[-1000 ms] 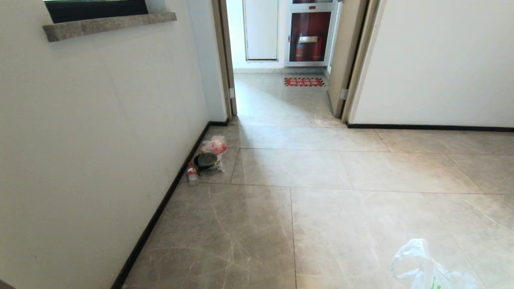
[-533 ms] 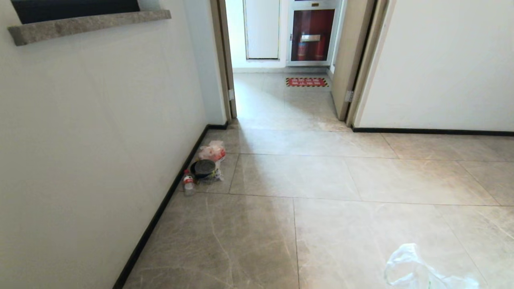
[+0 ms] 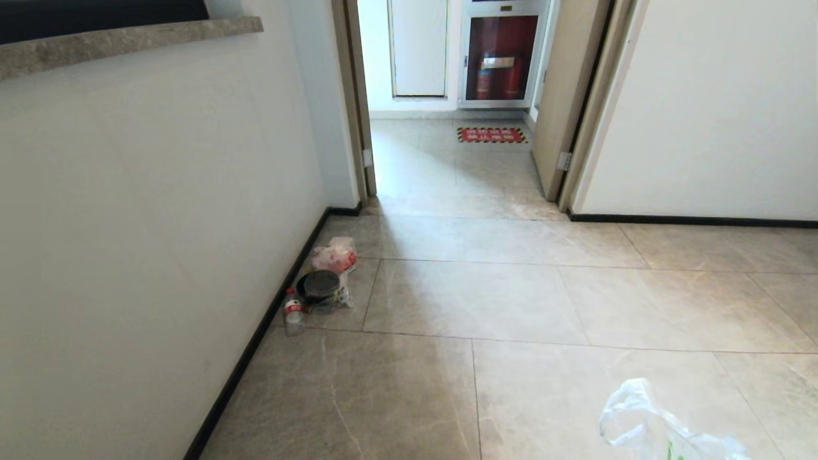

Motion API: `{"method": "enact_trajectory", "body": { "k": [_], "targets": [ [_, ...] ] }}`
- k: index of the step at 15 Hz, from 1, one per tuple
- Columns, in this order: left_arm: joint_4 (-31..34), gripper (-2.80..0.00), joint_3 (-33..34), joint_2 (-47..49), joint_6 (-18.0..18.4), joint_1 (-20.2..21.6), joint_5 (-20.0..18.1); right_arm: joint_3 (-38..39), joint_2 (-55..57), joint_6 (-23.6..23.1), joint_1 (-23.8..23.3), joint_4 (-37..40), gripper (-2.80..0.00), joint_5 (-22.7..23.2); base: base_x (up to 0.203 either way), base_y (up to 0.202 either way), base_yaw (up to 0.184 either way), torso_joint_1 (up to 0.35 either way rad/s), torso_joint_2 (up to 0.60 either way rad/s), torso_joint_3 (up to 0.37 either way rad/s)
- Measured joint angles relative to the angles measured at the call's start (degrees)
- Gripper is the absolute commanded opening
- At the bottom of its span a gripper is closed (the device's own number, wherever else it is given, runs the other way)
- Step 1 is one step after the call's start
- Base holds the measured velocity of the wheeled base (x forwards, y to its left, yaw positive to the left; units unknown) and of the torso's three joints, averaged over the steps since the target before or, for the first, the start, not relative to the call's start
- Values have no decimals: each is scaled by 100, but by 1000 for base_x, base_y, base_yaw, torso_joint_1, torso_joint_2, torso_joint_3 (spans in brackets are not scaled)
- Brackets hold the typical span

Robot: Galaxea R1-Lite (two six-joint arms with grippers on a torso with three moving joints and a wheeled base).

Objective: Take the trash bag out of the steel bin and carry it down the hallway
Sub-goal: Put the trash bag at the door

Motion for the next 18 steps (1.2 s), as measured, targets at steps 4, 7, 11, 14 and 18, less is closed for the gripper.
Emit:
{"method": "enact_trajectory", "body": {
  "k": [4,7,11,14,18],
  "targets": [
    [-11,-280,0,0,2,0,-2,0,0,4,1,1,-280,-1,184,0,3,1,4,2],
    [-5,-280,0,0,2,0,-1,0,0,2,-5,0,-280,1,187,0,0,0,2,2],
    [1,-280,0,0,1,0,0,0,0,0,5,0,-280,-1,192,0,1,3,4,1],
    [-5,-280,0,0,2,0,0,0,0,0,-9,0,-280,-1,189,0,2,4,2,1],
    [-2,-280,0,0,1,0,0,0,0,2,-6,0,-280,-1,192,0,0,-1,1,4]
  ]
}}
